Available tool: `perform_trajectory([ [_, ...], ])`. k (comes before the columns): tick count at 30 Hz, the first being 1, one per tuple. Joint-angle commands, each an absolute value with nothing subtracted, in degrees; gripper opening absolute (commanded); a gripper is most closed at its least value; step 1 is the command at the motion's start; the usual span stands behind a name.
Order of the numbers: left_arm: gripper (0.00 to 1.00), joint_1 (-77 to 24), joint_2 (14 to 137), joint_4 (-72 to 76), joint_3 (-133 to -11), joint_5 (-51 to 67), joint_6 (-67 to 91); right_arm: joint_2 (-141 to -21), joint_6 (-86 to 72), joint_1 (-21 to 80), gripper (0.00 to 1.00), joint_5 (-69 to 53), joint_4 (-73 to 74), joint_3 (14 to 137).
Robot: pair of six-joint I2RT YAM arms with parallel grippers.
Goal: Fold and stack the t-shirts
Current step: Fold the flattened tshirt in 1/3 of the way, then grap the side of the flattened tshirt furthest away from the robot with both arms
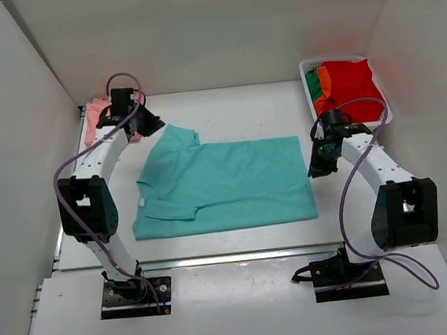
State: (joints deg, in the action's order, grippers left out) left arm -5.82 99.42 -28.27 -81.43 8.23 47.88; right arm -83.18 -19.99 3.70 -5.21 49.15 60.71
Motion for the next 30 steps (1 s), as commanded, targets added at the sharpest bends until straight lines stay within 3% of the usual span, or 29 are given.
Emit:
perform_trajectory([
  [1, 0.16, -5.54, 106.06, -28.65, -88.92, 6.69, 45.36, -83.32, -23.10, 3.35, 0.13, -5.62, 43.35, 62.49],
  [2, 0.11, -5.28, 107.30, -29.00, -91.64, 5.90, 44.13, -83.76, -24.42, 2.99, 0.14, -6.23, 41.76, 62.93],
  [4, 0.11, -4.84, 112.56, -29.79, -95.79, 4.75, 42.72, -84.90, -25.83, 2.81, 0.15, -6.60, 39.03, 64.68],
  [7, 0.27, -4.13, 118.28, -32.16, -103.51, 1.59, 40.44, -88.14, -25.58, 3.77, 0.16, -5.90, 36.92, 67.84],
  [10, 0.36, -4.13, 123.12, -34.70, -110.01, 0.18, 38.24, -89.55, -24.70, 4.22, 0.16, -6.07, 36.21, 69.34],
  [15, 0.43, -4.13, 130.15, -38.31, -116.53, -3.16, 34.63, -91.75, -24.17, 3.25, 0.15, -6.42, 36.12, 69.79],
  [24, 0.52, -4.57, 127.97, -37.09, -108.29, -3.95, 32.79, -97.82, -23.03, 2.46, 0.18, -6.42, 35.95, 74.52],
  [30, 0.58, -5.53, 131.04, -39.19, -109.95, -4.49, 31.11, -103.26, -22.06, 2.81, 0.23, -6.24, 36.56, 81.73],
])
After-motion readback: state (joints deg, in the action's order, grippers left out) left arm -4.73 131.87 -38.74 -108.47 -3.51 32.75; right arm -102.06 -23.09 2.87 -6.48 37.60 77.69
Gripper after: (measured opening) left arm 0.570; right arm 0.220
